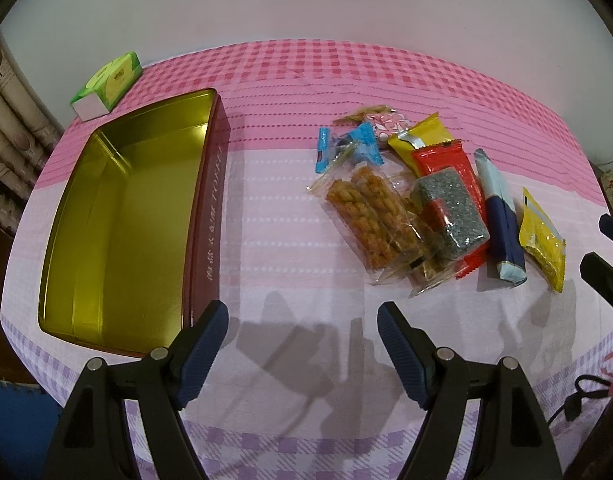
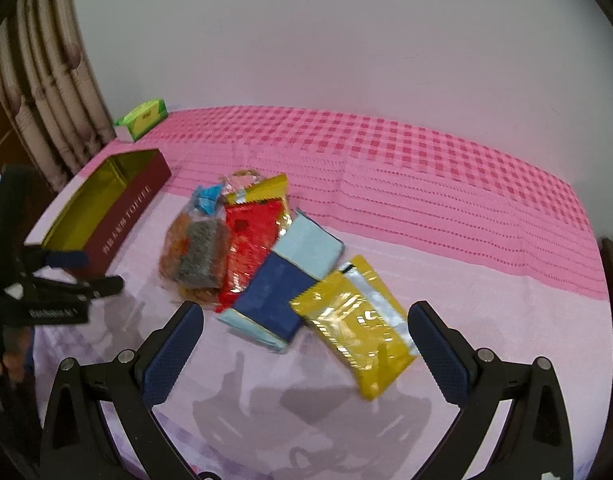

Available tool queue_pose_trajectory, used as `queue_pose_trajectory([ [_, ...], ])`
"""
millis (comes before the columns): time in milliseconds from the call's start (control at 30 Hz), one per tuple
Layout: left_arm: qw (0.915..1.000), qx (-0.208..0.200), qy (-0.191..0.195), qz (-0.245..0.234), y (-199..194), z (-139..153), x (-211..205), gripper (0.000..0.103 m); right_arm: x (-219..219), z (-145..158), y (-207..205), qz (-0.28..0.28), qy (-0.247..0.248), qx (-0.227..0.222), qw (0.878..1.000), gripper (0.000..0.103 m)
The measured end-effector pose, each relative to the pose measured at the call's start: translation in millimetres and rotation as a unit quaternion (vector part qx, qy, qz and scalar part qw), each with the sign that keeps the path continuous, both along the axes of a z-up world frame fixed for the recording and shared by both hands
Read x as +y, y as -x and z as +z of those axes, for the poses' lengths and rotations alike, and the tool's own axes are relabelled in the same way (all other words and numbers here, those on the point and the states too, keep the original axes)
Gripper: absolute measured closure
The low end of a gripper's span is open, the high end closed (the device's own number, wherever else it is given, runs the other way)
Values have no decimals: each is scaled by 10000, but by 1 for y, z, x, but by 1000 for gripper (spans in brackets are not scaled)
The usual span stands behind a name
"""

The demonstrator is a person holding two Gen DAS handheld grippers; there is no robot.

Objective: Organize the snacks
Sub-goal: 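Grasp the yellow-and-silver bag with the right tool while the left tool approaches the grey seaweed packet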

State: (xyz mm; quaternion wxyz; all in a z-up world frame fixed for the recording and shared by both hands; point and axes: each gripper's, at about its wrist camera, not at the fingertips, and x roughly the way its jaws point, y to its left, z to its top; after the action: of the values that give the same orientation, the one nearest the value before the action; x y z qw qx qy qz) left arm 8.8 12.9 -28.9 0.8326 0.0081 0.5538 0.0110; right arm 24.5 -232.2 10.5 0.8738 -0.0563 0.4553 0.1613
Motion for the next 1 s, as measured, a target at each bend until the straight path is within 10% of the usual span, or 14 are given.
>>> queue_pose_trajectory([
  [600, 9998, 183, -87, -65, -11, -10, -9, 24, -22, -60, -40, 1037, 747, 674, 9895, 4],
  [1000, 9995, 270, -119, -129, -20, -13, -21, 24, -21, -72, -50, 1159, 490, 705, 9895, 39],
])
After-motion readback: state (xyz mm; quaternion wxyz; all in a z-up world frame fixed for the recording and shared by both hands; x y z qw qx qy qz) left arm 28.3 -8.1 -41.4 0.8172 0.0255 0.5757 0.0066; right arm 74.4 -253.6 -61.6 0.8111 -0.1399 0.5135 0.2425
